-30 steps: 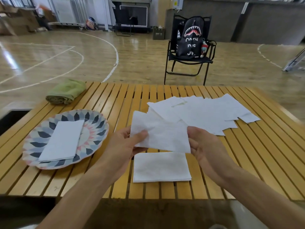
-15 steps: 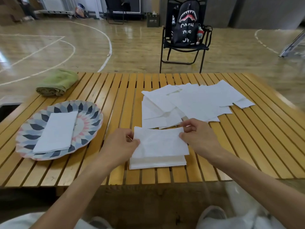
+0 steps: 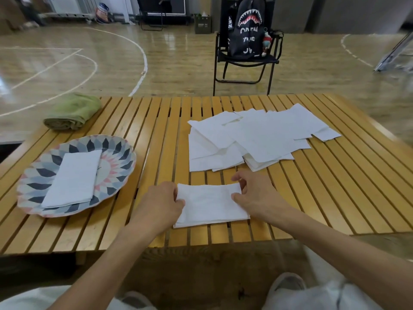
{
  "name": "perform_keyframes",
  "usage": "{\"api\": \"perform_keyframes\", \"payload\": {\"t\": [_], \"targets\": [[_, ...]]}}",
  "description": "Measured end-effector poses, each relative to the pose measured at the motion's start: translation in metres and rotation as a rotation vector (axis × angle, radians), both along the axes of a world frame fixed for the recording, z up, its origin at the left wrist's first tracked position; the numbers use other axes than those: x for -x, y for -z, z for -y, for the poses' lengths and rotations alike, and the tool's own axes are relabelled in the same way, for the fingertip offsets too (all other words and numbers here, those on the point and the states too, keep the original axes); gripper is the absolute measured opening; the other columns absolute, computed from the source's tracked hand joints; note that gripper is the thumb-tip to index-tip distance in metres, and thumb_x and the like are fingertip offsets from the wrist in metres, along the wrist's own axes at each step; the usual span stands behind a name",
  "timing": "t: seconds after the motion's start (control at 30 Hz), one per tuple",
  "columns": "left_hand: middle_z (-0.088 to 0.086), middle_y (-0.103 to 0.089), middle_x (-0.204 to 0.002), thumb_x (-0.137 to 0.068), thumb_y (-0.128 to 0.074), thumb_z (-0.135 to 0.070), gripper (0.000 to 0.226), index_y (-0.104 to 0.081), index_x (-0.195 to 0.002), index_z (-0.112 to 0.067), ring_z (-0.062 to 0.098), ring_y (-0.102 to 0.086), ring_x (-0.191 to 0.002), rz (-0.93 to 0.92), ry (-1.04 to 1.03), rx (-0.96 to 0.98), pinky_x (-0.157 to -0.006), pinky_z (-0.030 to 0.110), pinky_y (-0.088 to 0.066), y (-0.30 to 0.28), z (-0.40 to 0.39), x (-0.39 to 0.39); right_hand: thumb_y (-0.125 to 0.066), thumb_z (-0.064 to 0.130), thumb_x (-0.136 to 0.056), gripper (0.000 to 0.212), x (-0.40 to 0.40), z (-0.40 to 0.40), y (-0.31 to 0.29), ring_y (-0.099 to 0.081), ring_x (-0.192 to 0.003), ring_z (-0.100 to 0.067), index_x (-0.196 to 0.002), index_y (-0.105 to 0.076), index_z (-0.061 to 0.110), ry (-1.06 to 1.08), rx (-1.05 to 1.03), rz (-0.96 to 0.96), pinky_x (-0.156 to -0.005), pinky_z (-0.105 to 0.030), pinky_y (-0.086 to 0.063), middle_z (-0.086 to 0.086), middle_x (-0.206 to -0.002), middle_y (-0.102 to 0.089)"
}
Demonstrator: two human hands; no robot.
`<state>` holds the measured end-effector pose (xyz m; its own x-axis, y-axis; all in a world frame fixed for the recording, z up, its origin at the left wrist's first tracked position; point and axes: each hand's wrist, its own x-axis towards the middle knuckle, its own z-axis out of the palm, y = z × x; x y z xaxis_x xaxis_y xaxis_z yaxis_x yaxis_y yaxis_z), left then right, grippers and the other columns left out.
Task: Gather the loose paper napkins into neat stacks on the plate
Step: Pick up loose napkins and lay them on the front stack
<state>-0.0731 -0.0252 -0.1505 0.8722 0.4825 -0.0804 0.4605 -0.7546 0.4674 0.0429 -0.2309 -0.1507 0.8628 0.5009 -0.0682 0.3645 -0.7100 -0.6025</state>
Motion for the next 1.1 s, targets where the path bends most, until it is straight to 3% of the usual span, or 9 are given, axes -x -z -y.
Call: {"api": "perform_keyframes", "payload": {"t": [0.1,0.2,0.37,0.5,0.6,0.7,0.83,1.0,1.1], "targets": [[-0.010,-0.057,-0.086,-0.090,-0.065,-0.037,0.021,-0.046,-0.095,-0.028,0.008,-0.056,-0.071,0.015,-0.013,-0.121,-0.054,0.021,-0.042,0.000,0.005,0.003,-0.067,0.028,-0.093,0.042,0.004,0.000,-0.003,-0.052,-0.092,-0.004,-0.133,-0.053,0.029,-0.032,0.020,0.139,-0.077,-0.018,-0.043,0.009,-0.121,-0.052],[-0.008,-0.051,-0.116,-0.088,-0.068,-0.038,0.047,-0.040,-0.125,-0.031,0.009,-0.056,-0.096,0.113,0.079,-0.256,-0.079,0.024,-0.048,0.000,0.007,0.007,-0.065,0.031,-0.093,0.041,0.009,0.003,-0.007,-0.052,-0.108,-0.008,-0.132,-0.055,0.030,-0.127,0.052,0.295,-0.090,-0.023,-0.046,0.009,-0.130,-0.047],[-0.020,-0.044,-0.136,-0.095,-0.058,-0.040,0.036,-0.050,-0.130,-0.041,0.003,-0.039,-0.124,0.049,0.314,-0.221,-0.107,0.028,-0.032,-0.003,0.020,0.007,-0.058,0.032,-0.098,0.030,0.010,0.004,-0.002,-0.048,-0.123,-0.013,-0.128,-0.062,0.030,-0.254,0.174,0.227,-0.105,-0.030,-0.043,0.007,-0.135,-0.051],[-0.021,-0.040,-0.140,-0.097,-0.053,-0.041,0.040,-0.044,-0.136,-0.041,0.002,-0.035,-0.127,-0.012,0.368,-0.260,-0.111,0.027,-0.029,-0.002,0.023,0.000,-0.056,0.036,-0.099,0.035,0.002,0.012,0.004,-0.042,-0.129,-0.008,-0.134,-0.057,0.033,-0.207,0.100,0.107,-0.102,-0.021,-0.028,0.012,-0.142,-0.047],[-0.023,-0.038,-0.140,-0.098,-0.050,-0.042,0.038,-0.043,-0.135,-0.042,0.002,-0.035,-0.126,-0.016,0.411,-0.249,-0.109,0.026,-0.031,-0.005,0.024,-0.006,-0.057,0.036,-0.097,0.030,-0.023,0.019,-0.004,-0.051,-0.110,-0.007,-0.127,-0.060,0.034,-0.138,0.067,-0.005,-0.088,-0.019,-0.038,0.011,-0.132,-0.053],[-0.023,-0.038,-0.140,-0.099,-0.049,-0.042,0.038,-0.042,-0.136,-0.041,0.002,-0.035,-0.128,0.009,0.443,-0.250,-0.109,0.025,-0.031,-0.006,0.027,-0.011,-0.059,0.033,-0.096,0.020,-0.067,0.025,-0.019,-0.057,-0.096,-0.009,-0.115,-0.063,0.028,0.035,-0.003,0.103,-0.076,-0.023,-0.047,0.012,-0.111,-0.052],[-0.024,-0.036,-0.142,-0.099,-0.048,-0.042,0.040,-0.040,-0.139,-0.041,0.002,-0.032,-0.130,0.033,0.464,-0.240,-0.109,0.023,-0.029,-0.004,0.026,-0.013,-0.059,0.036,-0.096,0.027,-0.127,0.029,-0.019,-0.057,-0.095,-0.016,-0.117,-0.059,0.019,0.250,-0.020,0.233,-0.075,-0.029,-0.047,0.001,-0.113,-0.054],[-0.026,-0.030,-0.143,-0.100,-0.045,-0.044,0.039,-0.038,-0.138,-0.043,0.002,-0.029,-0.131,0.038,0.482,-0.220,-0.105,0.024,-0.028,0.001,0.020,-0.013,-0.061,0.028,-0.086,0.020,-0.170,0.031,0.001,-0.054,-0.077,-0.020,-0.086,-0.052,0.010,0.274,0.108,0.152,-0.058,-0.029,-0.041,-0.005,-0.091,-0.056],[-0.026,-0.029,-0.144,-0.099,-0.045,-0.045,0.040,-0.037,-0.138,-0.043,0.002,-0.028,-0.132,0.041,0.487,-0.214,-0.105,0.025,-0.028,0.002,0.019,-0.014,-0.057,0.018,-0.083,0.017,-0.176,0.031,0.012,-0.052,-0.064,-0.015,-0.087,-0.060,0.001,0.283,0.075,0.207,-0.052,-0.028,-0.041,-0.005,-0.079,-0.062]]}}
